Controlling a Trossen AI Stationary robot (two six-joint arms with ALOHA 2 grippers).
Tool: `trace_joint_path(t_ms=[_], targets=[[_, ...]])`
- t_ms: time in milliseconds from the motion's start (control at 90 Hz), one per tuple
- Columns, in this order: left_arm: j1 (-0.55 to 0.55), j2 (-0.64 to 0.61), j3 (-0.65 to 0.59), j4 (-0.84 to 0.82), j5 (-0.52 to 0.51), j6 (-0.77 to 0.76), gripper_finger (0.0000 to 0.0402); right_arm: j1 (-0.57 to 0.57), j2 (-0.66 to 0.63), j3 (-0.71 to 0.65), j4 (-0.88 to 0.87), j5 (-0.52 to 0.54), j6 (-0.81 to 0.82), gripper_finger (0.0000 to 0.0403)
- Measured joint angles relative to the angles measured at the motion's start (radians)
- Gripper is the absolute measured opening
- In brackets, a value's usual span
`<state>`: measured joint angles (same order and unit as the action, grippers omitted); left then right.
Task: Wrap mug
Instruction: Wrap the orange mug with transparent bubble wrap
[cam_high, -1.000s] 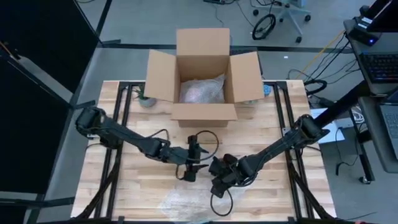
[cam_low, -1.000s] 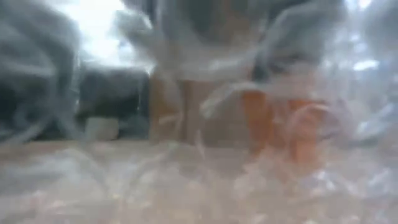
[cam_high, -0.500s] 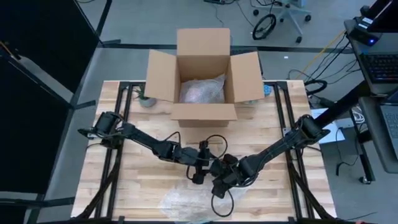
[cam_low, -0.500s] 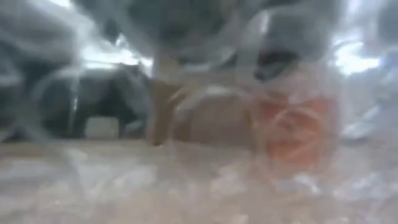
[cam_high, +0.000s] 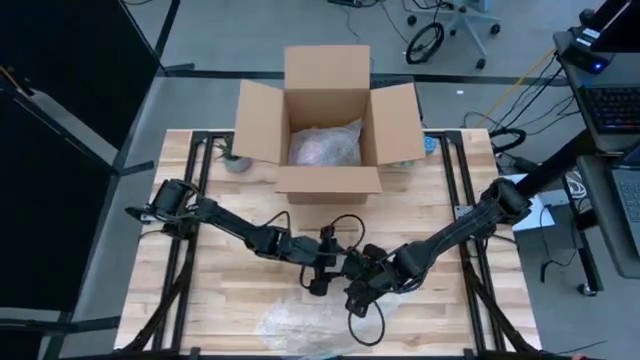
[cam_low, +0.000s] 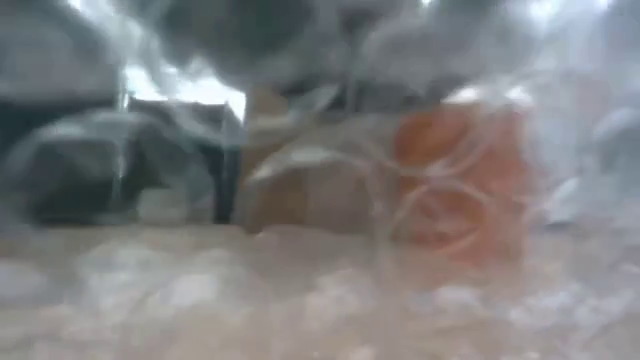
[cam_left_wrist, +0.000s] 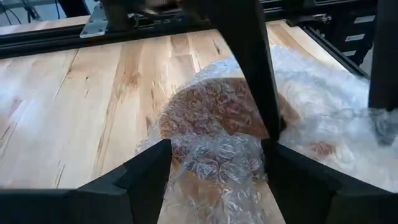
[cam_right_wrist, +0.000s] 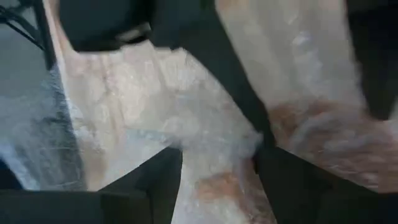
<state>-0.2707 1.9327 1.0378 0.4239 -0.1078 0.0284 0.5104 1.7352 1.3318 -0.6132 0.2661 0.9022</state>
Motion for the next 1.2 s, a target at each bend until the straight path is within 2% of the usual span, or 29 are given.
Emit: trace_joint_path(t_ms=[300, 489, 600, 667, 867, 1000, 1200], targets=[[0.0, 0.0, -0.001, 0.0, 0.0, 0.003, 0.0238, 0.0, -0.103, 0.0, -0.038, -0.004, -0.004, 0.0187], [0.0, 0.0, -0.001, 0.0, 0.0, 0.003, 0.0238, -0.002, -0.175, 0.0, -0.198, 0.004, 0.049, 0.0187], [0.0, 0.0, -0.002, 0.0, 0.0, 0.003, 0.0238, -0.006, -0.181, 0.0, -0.319, 0.07, 0.122, 0.0187], [0.0, 0.0, -0.002, 0.0, -0.001, 0.003, 0.0238, -0.009, -0.157, 0.0, -0.368, 0.104, 0.152, 0.0187], [0.0, 0.0, -0.002, 0.002, 0.0, 0.003, 0.0238, -0.043, -0.04, 0.0, -0.362, 0.091, 0.156, 0.0187], [0.0, 0.0, -0.002, 0.001, -0.001, 0.003, 0.0238, -0.062, 0.062, 0.0, -0.338, 0.01, 0.129, 0.0187], [-0.001, -0.018, -0.003, -0.003, -0.001, 0.003, 0.0238, -0.071, 0.197, 0.008, -0.319, -0.019, 0.14, 0.0187]])
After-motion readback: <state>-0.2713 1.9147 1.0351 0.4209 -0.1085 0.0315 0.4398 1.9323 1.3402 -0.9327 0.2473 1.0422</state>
